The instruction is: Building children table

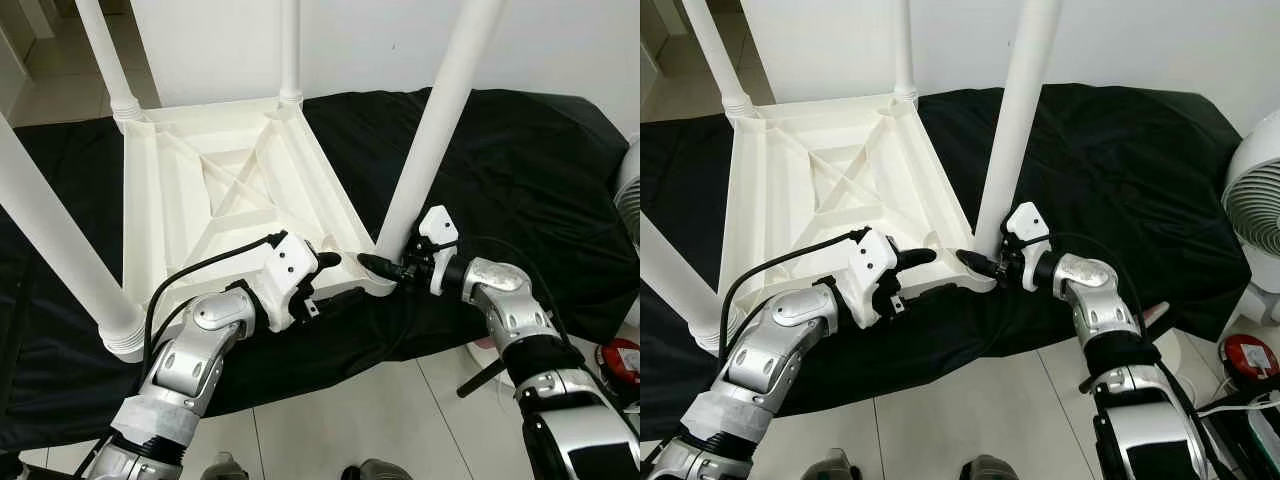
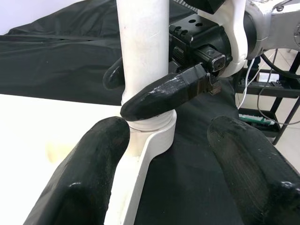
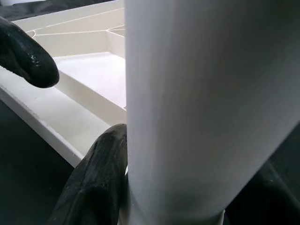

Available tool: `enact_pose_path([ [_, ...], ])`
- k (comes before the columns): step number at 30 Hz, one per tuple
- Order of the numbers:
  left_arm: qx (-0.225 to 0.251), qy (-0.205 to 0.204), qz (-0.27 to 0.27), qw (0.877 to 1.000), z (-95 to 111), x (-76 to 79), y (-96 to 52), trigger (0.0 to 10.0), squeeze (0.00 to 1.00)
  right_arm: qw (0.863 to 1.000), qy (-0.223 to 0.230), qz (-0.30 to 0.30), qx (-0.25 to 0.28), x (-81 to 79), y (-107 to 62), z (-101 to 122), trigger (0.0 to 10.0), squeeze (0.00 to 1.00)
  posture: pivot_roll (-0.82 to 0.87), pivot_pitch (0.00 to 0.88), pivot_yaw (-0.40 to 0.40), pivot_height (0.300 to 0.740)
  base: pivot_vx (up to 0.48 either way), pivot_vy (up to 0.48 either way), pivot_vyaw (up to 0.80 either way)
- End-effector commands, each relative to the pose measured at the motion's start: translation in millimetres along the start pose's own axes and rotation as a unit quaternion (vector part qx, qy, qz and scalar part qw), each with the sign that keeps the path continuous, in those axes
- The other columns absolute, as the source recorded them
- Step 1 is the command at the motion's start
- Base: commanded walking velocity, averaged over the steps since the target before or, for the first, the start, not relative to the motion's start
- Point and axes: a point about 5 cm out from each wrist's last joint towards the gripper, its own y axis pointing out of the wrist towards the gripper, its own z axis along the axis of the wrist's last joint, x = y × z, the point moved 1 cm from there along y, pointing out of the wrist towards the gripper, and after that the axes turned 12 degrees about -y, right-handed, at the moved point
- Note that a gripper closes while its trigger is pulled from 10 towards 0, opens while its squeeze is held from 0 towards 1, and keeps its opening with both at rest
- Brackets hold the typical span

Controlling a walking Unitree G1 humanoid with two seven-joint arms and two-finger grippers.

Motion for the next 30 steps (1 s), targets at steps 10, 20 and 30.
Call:
enact_pose_path([
  [10,-0.003,-0.005,0.013,1.000,-2.0,-0.2,-0.2,10.0,0.00,0.997,-0.008,-0.054,-0.061,-17.8,6.3,-10.5,10.0,0.00,0.03,0.000,-0.008,0.740,0.000,0.000,0.00],
  [20,-0.002,-0.006,0.011,1.000,-3.0,2.6,0.6,10.0,0.00,0.985,0.055,-0.150,-0.058,-38.4,16.4,0.5,10.0,0.00,0.03,0.000,-0.020,0.740,0.000,0.000,0.00],
  [30,-0.002,-0.009,0.009,1.000,-5.4,3.8,1.3,10.0,0.00,0.921,0.167,-0.343,-0.075,-56.5,28.7,15.3,10.0,0.00,0.03,0.000,-0.030,0.740,0.000,0.000,0.00],
])
